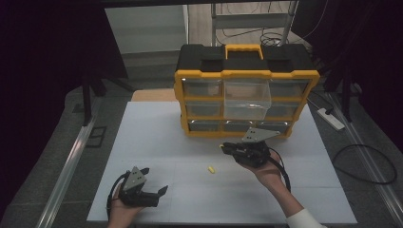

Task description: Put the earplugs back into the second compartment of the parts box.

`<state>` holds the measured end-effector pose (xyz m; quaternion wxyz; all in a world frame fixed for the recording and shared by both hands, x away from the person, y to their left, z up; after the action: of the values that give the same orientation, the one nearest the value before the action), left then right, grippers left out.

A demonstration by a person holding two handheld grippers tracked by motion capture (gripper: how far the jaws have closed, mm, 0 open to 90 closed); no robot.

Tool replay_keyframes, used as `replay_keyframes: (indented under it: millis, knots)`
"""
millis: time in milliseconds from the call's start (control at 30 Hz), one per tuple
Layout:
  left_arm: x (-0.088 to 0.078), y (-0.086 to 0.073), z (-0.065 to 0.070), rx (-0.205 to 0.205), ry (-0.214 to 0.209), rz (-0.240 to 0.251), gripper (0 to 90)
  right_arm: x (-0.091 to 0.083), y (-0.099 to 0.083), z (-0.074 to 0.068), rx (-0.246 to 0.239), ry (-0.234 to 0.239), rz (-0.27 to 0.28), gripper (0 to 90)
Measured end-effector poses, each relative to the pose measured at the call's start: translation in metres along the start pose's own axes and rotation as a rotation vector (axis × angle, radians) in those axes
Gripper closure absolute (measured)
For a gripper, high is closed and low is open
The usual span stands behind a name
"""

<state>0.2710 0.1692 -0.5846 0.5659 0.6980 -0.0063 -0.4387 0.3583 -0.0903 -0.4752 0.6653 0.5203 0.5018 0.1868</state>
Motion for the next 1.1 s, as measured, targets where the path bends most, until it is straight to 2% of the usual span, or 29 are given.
replay_keyframes:
  millis: [400,600,700,767,1100]
  knots:
    - [0.000,0.000,0.000,0.004,0.000,-0.001,5.3,-0.032,0.033,0.000,0.005,-0.014,0.097,79.6]
    - [0.000,0.000,0.000,0.008,0.003,0.000,5.3,-0.048,0.046,-0.002,-0.007,-0.017,0.137,79.6]
    - [0.000,0.000,0.000,0.007,0.001,-0.001,5.3,-0.053,0.052,-0.005,-0.015,-0.014,0.150,79.6]
    - [0.000,0.000,0.000,0.007,0.001,-0.002,5.3,-0.056,0.055,-0.006,-0.029,-0.028,0.153,79.6]
    - [0.000,0.000,-0.001,0.009,0.006,-0.002,5.3,-0.068,0.066,-0.006,-0.030,-0.028,0.195,79.7]
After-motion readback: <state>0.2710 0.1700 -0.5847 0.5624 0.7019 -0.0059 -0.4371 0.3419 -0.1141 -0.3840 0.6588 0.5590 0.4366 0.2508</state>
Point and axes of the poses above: each handheld gripper's, and its own axes: x roughly forward along the jaws, y roughly out of its top, z roughly to its right, the point moved 9 cm from there along x, roughly forward along the jaws
